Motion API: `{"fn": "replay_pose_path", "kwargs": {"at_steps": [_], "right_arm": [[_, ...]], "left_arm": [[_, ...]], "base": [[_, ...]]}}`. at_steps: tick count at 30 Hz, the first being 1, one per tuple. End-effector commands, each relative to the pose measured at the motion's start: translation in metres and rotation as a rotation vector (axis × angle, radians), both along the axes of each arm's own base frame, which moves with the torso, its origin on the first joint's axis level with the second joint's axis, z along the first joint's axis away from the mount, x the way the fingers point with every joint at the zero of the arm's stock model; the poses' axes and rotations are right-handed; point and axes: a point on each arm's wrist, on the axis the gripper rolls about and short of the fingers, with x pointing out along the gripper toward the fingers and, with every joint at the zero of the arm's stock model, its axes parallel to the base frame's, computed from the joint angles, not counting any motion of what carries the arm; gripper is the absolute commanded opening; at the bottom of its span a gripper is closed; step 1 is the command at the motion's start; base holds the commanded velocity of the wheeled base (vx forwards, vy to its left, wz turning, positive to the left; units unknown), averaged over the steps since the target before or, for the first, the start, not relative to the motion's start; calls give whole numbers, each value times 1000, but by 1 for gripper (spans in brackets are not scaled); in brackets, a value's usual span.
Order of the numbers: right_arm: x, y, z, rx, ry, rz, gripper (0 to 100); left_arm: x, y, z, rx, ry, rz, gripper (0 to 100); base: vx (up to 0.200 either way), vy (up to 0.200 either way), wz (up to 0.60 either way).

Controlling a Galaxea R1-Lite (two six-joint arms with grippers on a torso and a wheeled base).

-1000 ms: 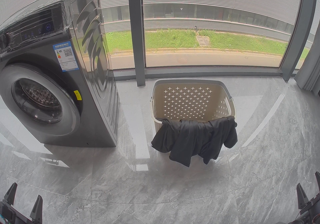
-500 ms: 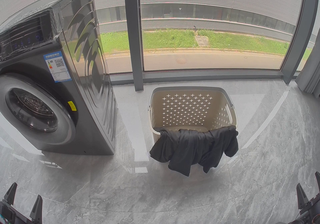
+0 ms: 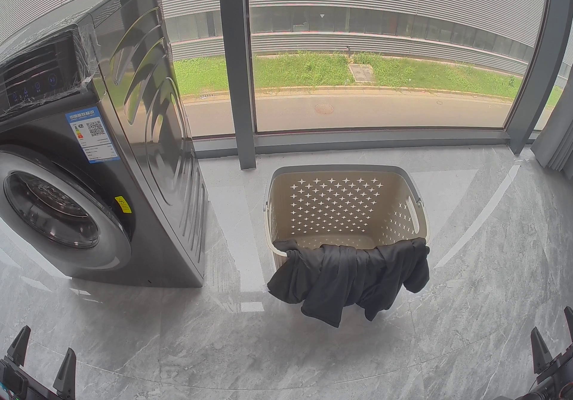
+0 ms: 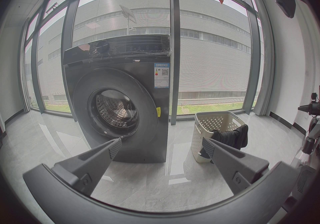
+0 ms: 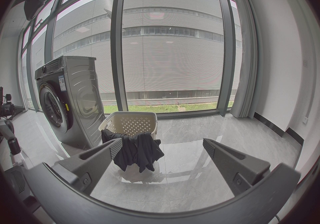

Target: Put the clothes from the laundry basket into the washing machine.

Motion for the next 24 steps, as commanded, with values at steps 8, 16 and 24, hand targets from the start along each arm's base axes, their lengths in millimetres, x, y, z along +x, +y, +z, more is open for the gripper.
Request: {"fn": "replay_pose_path", "kwargs": {"at_steps": [8, 16, 24], "right_arm": [[0, 0, -5, 0, 3, 0, 100], [0, 0, -5, 0, 3, 0, 100], [0, 0, -5, 0, 3, 0, 100]], "left_arm": [[0, 0, -5, -3, 1, -2, 100], [0, 0, -5, -2, 1, -2, 100], [0, 0, -5, 0, 1, -1, 100]], "base": [[0, -100, 0], [0, -200, 0], [0, -150, 0]]}}
